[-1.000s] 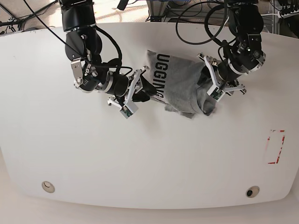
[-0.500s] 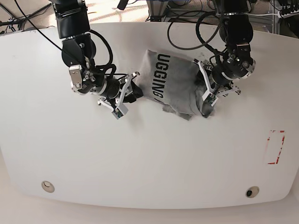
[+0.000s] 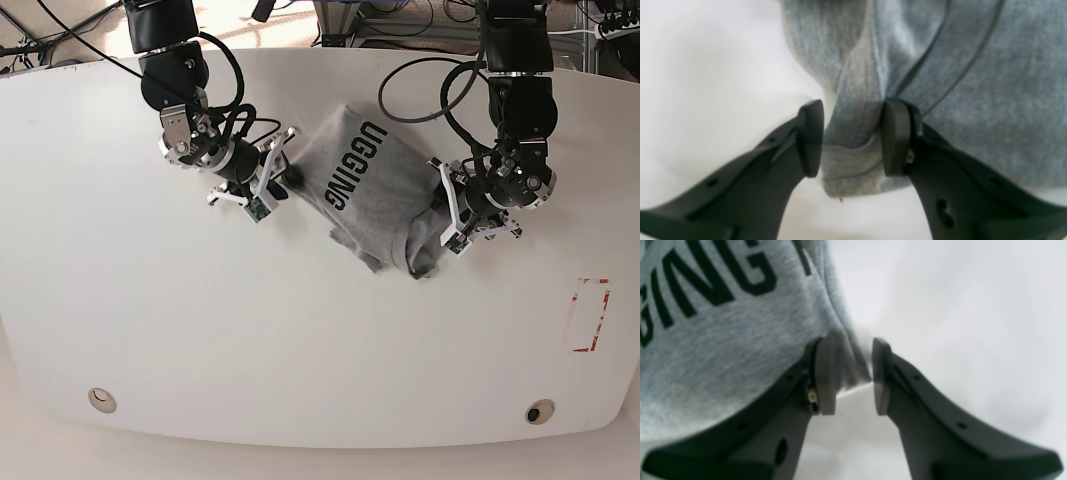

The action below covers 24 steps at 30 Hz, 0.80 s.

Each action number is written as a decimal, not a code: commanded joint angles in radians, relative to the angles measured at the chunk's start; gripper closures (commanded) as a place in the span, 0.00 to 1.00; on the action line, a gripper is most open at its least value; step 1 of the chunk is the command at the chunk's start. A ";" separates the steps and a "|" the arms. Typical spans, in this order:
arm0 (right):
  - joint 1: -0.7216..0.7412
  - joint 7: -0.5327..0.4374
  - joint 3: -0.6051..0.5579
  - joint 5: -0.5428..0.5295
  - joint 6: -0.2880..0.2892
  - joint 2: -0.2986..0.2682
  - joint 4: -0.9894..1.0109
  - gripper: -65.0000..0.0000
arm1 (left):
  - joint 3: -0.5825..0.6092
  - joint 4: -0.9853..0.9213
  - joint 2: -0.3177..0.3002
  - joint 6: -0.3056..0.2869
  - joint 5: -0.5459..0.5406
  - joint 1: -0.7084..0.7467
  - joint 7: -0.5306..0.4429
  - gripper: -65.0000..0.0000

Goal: Fold the T-shirt properly
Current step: 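Flip the bundle over with both grippers so the printed side faces up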

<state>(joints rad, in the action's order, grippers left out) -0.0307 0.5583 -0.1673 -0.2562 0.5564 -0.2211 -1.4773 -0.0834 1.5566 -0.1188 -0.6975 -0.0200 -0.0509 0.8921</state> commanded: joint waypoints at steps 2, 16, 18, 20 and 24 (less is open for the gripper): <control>-0.105 0.021 -0.004 0.031 -0.029 -0.005 -0.125 0.75 | 0.049 -0.012 -0.045 -0.001 -0.007 -0.062 -0.064 0.62; -0.203 0.202 -0.038 0.031 -0.072 0.108 -0.334 0.75 | 0.020 0.176 -0.123 -0.001 -0.010 -0.119 -0.064 0.62; -0.176 0.210 -0.111 0.031 -0.072 0.104 -0.337 0.75 | -0.039 0.181 -0.111 -0.001 -0.010 -0.119 -0.064 0.62; -0.171 0.213 -0.156 0.031 -0.074 0.104 -0.339 0.75 | -0.085 0.201 -0.107 -0.001 -0.010 -0.111 -0.064 0.62; -0.165 0.213 -0.182 0.030 -0.074 0.101 -0.351 0.75 | -0.203 0.229 -0.104 -0.001 -0.010 -0.065 -0.063 0.62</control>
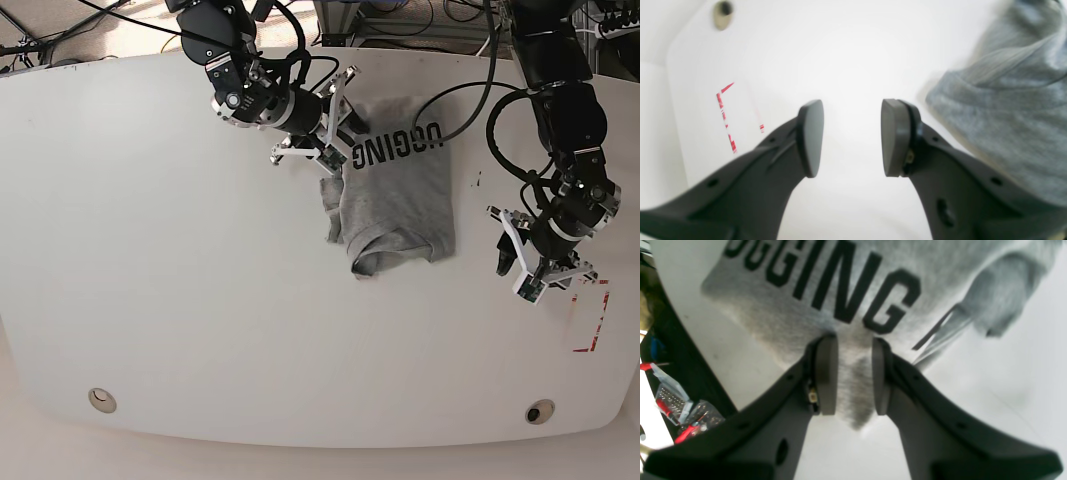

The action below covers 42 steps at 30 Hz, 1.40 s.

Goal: Fold the T-shirt properly
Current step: 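Flip the bundle over with both grippers so the printed side faces up, then tuck the loose fabric under the bundle's edge with the right gripper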

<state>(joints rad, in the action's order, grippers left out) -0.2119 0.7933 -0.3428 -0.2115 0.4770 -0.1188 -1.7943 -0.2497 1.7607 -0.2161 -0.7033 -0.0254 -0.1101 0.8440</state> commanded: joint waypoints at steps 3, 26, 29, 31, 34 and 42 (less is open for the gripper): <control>0.019 -0.021 0.015 -0.019 0.006 -0.011 -0.085 0.74 | -0.109 0.023 -0.006 0.005 -0.005 0.008 -0.015 0.62; 0.455 0.071 0.175 -0.395 0.009 0.031 0.344 0.30 | -0.351 0.020 0.017 0.005 -0.005 0.237 -0.016 0.62; 0.493 0.077 0.175 -0.398 0.013 0.049 0.420 0.30 | -0.366 0.020 0.024 0.005 -0.005 0.275 -0.019 0.62; 0.536 0.073 0.176 -0.397 0.013 0.064 0.494 0.29 | -0.382 0.020 0.025 0.005 -0.005 0.284 -0.019 0.62; 0.610 0.070 0.173 -0.397 0.016 0.074 0.618 0.29 | -0.380 0.020 0.027 0.005 -0.005 0.286 -0.019 0.62; 0.688 0.008 0.172 -0.397 0.047 0.101 0.812 0.29 | -0.400 0.018 0.053 0.005 -0.005 0.290 -0.019 0.62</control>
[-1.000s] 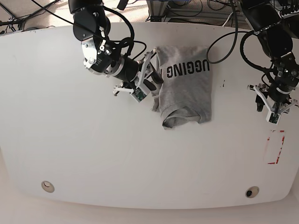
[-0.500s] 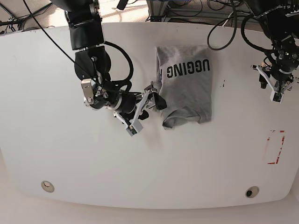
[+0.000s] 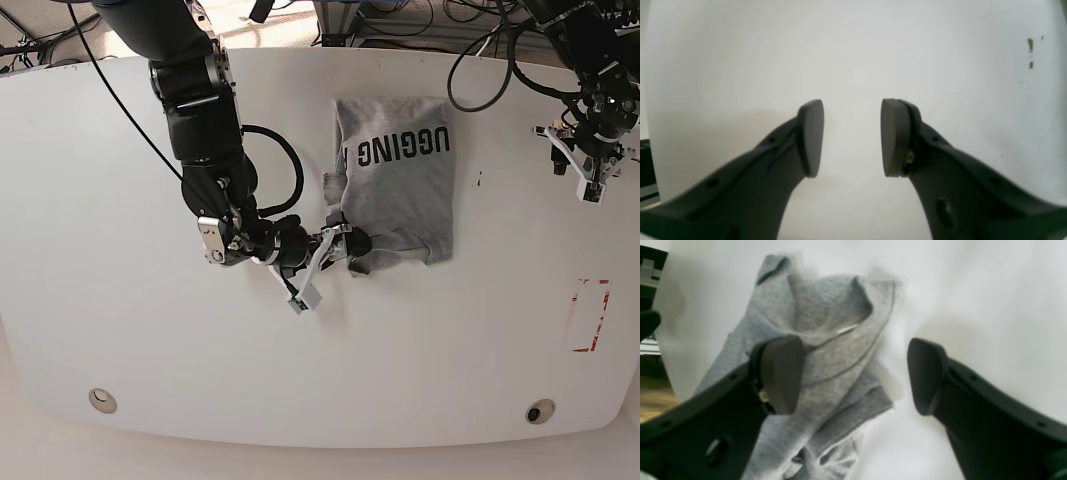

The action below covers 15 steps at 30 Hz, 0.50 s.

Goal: Fold the T-shirt properly
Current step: 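Tuck the loose fabric under the bundle's edge with the right gripper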

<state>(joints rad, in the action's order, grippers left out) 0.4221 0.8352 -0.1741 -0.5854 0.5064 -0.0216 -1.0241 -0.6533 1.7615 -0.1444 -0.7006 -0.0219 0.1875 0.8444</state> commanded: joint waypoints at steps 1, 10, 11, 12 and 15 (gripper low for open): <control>0.050 -0.034 0.003 -0.025 0.025 0.009 0.040 0.30 | 0.002 0.019 -0.019 0.002 -0.008 -0.004 -0.020 0.62; 0.047 -0.060 0.005 -0.060 0.027 0.039 0.047 0.51 | -0.001 0.019 0.001 0.002 -0.008 0.007 -0.021 0.62; 0.047 -0.063 0.005 -0.060 0.027 0.045 0.049 0.59 | -0.001 0.018 0.001 0.002 -0.008 0.007 -0.021 0.62; 0.047 -0.064 0.006 -0.052 0.027 0.055 0.049 0.67 | -0.001 0.016 0.001 0.002 -0.008 0.007 -0.021 0.62; 0.048 -0.075 0.005 -0.049 0.028 0.064 0.046 0.87 | 0.005 0.019 0.004 0.002 -0.008 0.002 -0.021 0.62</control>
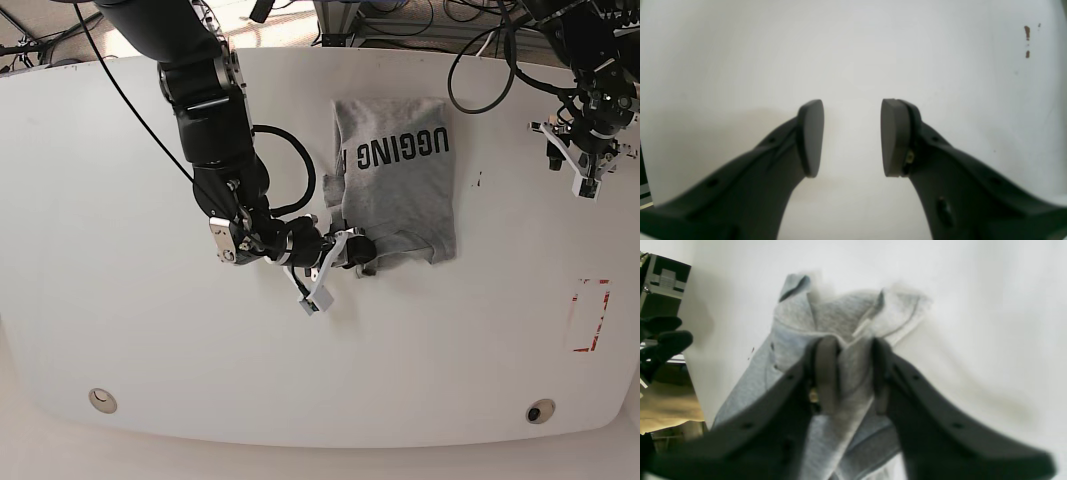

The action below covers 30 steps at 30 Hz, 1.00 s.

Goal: Fold the T-shirt properly
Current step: 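Tuck the loose fabric under the bundle's edge with the right gripper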

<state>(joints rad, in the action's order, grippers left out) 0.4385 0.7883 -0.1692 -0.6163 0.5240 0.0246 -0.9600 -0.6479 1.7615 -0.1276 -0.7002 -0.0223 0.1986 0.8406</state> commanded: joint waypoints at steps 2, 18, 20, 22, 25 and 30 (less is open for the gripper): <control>0.030 -0.025 -0.002 -0.027 0.011 0.018 -0.024 0.94 | 0.000 0.019 -0.010 0.002 -0.008 -0.009 -0.017 0.62; -0.131 0.150 0.056 -0.029 0.000 0.007 -0.469 1.00 | 0.000 0.013 -0.014 0.002 -0.008 -0.009 -0.017 0.62; -0.134 0.150 0.059 -0.029 0.000 0.002 -0.474 1.00 | 0.004 0.013 -0.014 0.002 -0.008 -0.011 -0.017 0.62; -0.143 0.150 0.069 -0.029 0.000 -0.015 -0.474 1.00 | 0.024 0.013 -0.014 0.002 -0.008 -0.009 -0.017 0.62; -0.145 0.148 0.102 -0.029 0.002 -0.021 -0.488 1.00 | 0.047 0.015 -0.014 0.002 -0.006 -0.004 -0.017 0.62; -0.111 0.135 0.153 -0.006 0.011 -0.024 -0.469 1.00 | 0.070 0.015 -0.014 0.002 -0.005 -0.004 -0.017 0.62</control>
<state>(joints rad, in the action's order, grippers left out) 0.2668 0.9588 -0.0410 -0.6239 0.5236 -0.0006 -1.4258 -0.5827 1.7576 -0.1280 -0.7002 -0.0216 0.2001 0.8406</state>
